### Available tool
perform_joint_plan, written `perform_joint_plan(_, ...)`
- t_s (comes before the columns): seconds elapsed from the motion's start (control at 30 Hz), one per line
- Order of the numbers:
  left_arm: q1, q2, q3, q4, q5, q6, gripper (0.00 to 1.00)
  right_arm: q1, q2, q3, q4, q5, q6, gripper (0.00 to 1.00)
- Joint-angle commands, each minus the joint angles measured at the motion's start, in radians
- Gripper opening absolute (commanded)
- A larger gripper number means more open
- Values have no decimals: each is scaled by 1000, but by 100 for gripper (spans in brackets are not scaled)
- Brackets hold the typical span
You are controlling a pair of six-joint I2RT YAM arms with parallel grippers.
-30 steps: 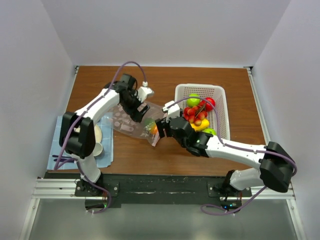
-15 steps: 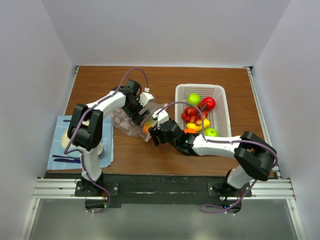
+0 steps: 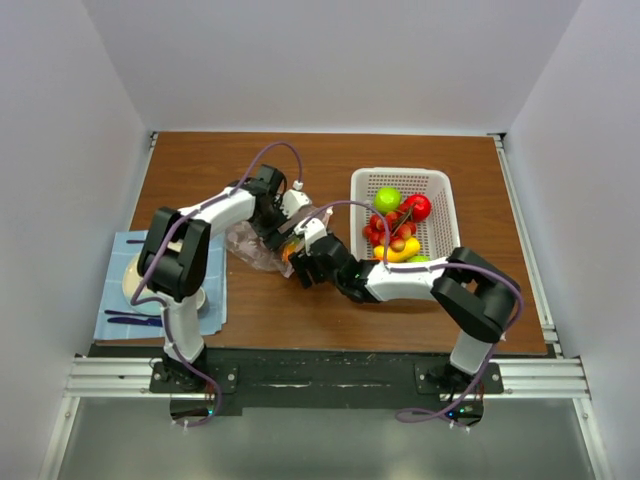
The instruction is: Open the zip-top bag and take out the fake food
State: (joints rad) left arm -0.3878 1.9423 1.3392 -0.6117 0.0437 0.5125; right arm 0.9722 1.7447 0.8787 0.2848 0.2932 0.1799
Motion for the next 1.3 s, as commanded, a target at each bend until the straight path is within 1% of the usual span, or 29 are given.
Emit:
perform_joint_plan(0.0,-3,-6,-51,20,-30,50,100,-18,25,69,66,-22,-17,83)
perform_joint_plan(0.13,-3,-9,-64,21,-34,61,100,-29,26,78,73,-51,-19,86)
perform_joint_plan(0.23,-3,-11,-77,24,-36,69,100,-30,-28,48,82,-71,-26,84)
perform_joint_plan(0.27,-3,-11,-83,27,-38,69,100,-29,-45,43,80,-77,-34,78)
perform_joint_plan(0.33,-3,-11,-86,32,-41,69,100,-30,-79,28,76,-84,-37,62)
perform_joint_plan(0.37,-3,-8,-89,33,-41,69,100,-32,-83,28,73,-85,-42,37)
perform_joint_plan(0.4,-3,-9,-89,35,-42,69,100,-33,-82,29,59,-80,-45,29)
perform_joint_plan(0.43,-3,-9,-89,36,-39,66,100,-36,-79,34,56,-80,-43,24)
perform_joint_plan(0.47,-3,-9,-87,36,-38,64,100,-41,-76,36,53,-81,-45,22)
perform_joint_plan(0.87,-3,-23,-100,40,-41,64,100,-49,2,74,30,-75,-43,20)
perform_joint_plan(0.9,-3,-22,-100,40,-41,63,100,-50,7,75,31,-72,-45,21)
perform_joint_plan(0.93,-3,-22,-100,40,-41,61,100,-49,12,78,33,-74,-42,26)
perform_joint_plan(0.97,-3,-22,-97,40,-41,60,100,-50,19,80,36,-75,-42,32)
perform_joint_plan(1.0,-3,-22,-95,40,-42,60,100,-50,22,88,42,-81,-39,42)
perform_joint_plan(1.03,-3,-22,-94,38,-41,60,100,-50,27,91,43,-86,-36,57)
perform_joint_plan(1.07,-3,-20,-91,38,-41,58,100,-49,33,95,48,-89,-36,66)
perform_joint_plan(1.1,-3,-22,-89,36,-41,60,100,-50,39,107,53,-92,-34,78)
perform_joint_plan(1.13,-3,-17,-86,33,-42,58,100,-50,44,115,53,-92,-27,98)
perform_joint_plan(1.27,-3,-16,-74,29,-38,57,100,-50,81,154,43,-85,-11,99)
